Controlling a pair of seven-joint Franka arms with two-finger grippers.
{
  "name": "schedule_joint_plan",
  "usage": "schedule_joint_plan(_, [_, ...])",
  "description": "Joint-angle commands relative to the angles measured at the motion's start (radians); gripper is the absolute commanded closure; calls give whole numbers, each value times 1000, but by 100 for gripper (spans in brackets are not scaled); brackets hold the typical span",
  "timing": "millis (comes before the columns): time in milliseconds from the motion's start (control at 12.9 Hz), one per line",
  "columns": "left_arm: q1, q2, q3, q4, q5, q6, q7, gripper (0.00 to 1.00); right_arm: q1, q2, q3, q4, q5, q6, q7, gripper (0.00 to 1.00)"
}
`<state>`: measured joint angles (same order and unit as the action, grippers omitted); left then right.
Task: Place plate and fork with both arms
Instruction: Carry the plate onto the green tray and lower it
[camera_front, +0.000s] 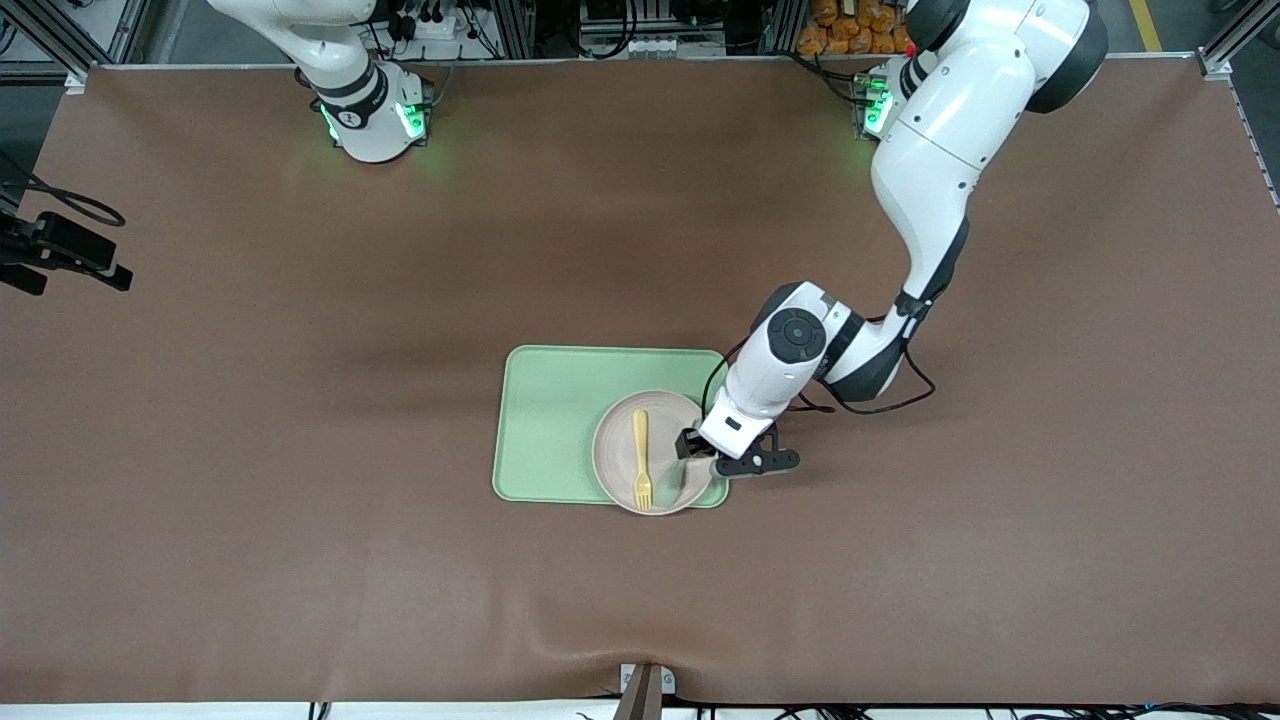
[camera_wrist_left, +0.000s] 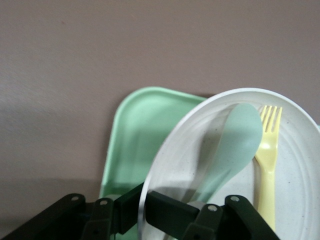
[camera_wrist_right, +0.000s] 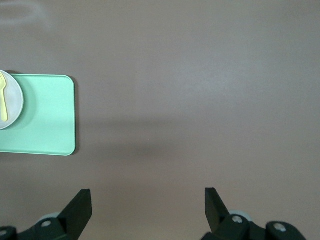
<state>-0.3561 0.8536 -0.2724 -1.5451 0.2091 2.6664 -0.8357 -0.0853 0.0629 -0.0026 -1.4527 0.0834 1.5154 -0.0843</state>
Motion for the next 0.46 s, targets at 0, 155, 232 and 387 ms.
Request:
schedule_joint_plan(0, [-34, -18, 12, -10, 23, -2, -43, 100, -27, -6, 16, -3, 18, -6, -14, 0])
schedule_joint_plan(155, [-41, -15, 13, -16, 23, -2, -51, 100, -22, -3, 16, -2, 18, -4, -12, 0])
schedule_joint_plan(232, [-44, -13, 13, -16, 24, -2, -51, 100, -16, 6, 16, 1, 18, -4, -11, 0])
schedule_joint_plan(387, [-44, -10, 13, -15, 24, -2, -49, 100, 2, 9, 21, 2, 16, -4, -11, 0])
